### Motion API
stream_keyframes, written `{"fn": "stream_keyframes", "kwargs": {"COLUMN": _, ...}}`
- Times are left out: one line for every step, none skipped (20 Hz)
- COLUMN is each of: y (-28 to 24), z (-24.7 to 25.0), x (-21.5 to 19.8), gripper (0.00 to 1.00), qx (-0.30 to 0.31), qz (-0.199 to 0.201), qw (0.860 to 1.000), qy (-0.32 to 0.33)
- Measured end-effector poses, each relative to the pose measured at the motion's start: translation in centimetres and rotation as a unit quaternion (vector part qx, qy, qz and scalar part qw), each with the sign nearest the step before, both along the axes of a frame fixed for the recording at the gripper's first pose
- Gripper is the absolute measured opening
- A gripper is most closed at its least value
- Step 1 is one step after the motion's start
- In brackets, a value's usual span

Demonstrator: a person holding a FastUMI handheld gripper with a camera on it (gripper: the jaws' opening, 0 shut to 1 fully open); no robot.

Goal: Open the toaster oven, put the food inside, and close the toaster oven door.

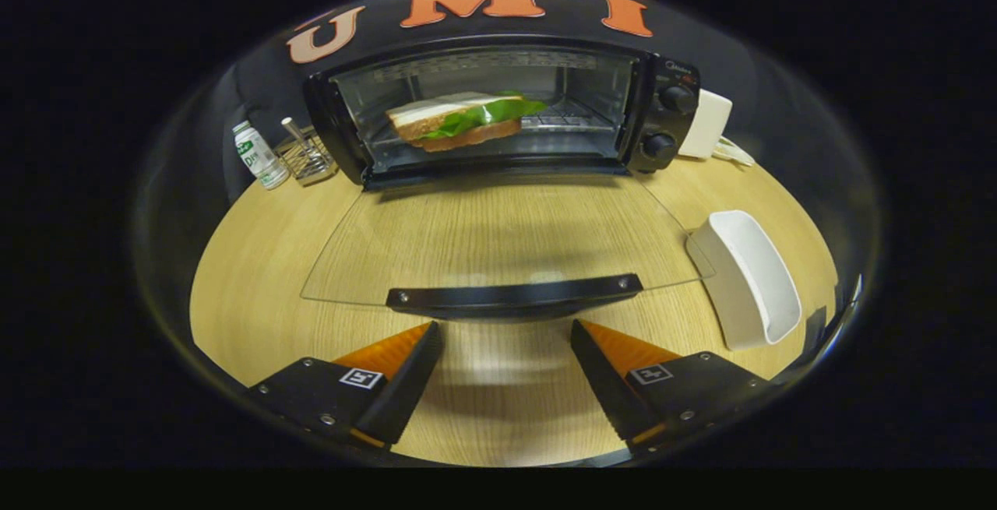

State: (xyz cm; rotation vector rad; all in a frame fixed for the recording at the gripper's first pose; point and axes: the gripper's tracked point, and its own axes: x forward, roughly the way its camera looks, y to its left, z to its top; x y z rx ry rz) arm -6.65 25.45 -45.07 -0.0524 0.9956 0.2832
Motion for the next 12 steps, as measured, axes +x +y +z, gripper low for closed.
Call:
{"fn": "stream_keyframes", "kwargs": {"y": 0.1, "z": -0.1, "x": 0.1, "gripper": 1.0, "qx": -0.005, "qz": 0.002, "qw": 1.0, "qy": -0.003}}
{"fn": "stream_keyframes", "kwargs": {"y": 0.1, "z": -0.1, "x": 0.2, "gripper": 0.99, "qx": -0.009, "qz": 0.003, "qw": 1.0, "qy": -0.004}}
{"fn": "stream_keyframes", "kwargs": {"y": 0.1, "z": -0.1, "x": 0.2, "gripper": 1.0, "qx": -0.008, "qz": 0.001, "qw": 1.0, "qy": -0.005}}
{"fn": "stream_keyframes", "kwargs": {"y": 0.2, "z": -0.1, "x": 0.2, "gripper": 1.0, "qx": -0.004, "qz": -0.003, "qw": 1.0, "qy": -0.004}}
{"fn": "stream_keyframes", "kwargs": {"y": 0.2, "z": 0.2, "x": 0.2, "gripper": 1.0, "qx": 0.0, "qz": -0.006, "qw": 1.0, "qy": -0.004}}
{"fn": "stream_keyframes", "kwargs": {"y": 0.4, "z": 0.5, "x": 0.4, "gripper": 1.0, "qx": 0.006, "qz": -0.007, "qw": 1.0, "qy": -0.006}}
{"fn": "stream_keyframes", "kwargs": {"y": 0.4, "z": 0.9, "x": 0.5, "gripper": 1.0, "qx": 0.011, "qz": -0.009, "qw": 1.0, "qy": -0.01}}
{"fn": "stream_keyframes", "kwargs": {"y": 0.5, "z": 1.5, "x": 0.6, "gripper": 1.0, "qx": 0.016, "qz": -0.01, "qw": 1.0, "qy": -0.014}}
{"fn": "stream_keyframes", "kwargs": {"y": 0.6, "z": 2.0, "x": 0.9, "gripper": 1.0, "qx": 0.021, "qz": -0.011, "qw": 1.0, "qy": -0.019}}
{"fn": "stream_keyframes", "kwargs": {"y": 0.8, "z": 2.6, "x": 1.2, "gripper": 1.0, "qx": 0.026, "qz": -0.012, "qw": 0.999, "qy": -0.024}}
{"fn": "stream_keyframes", "kwargs": {"y": 0.9, "z": 3.5, "x": 1.6, "gripper": 1.0, "qx": 0.032, "qz": -0.015, "qw": 0.999, "qy": -0.029}}
{"fn": "stream_keyframes", "kwargs": {"y": 1.0, "z": 4.4, "x": 2.1, "gripper": 1.0, "qx": 0.039, "qz": -0.018, "qw": 0.998, "qy": -0.036}}
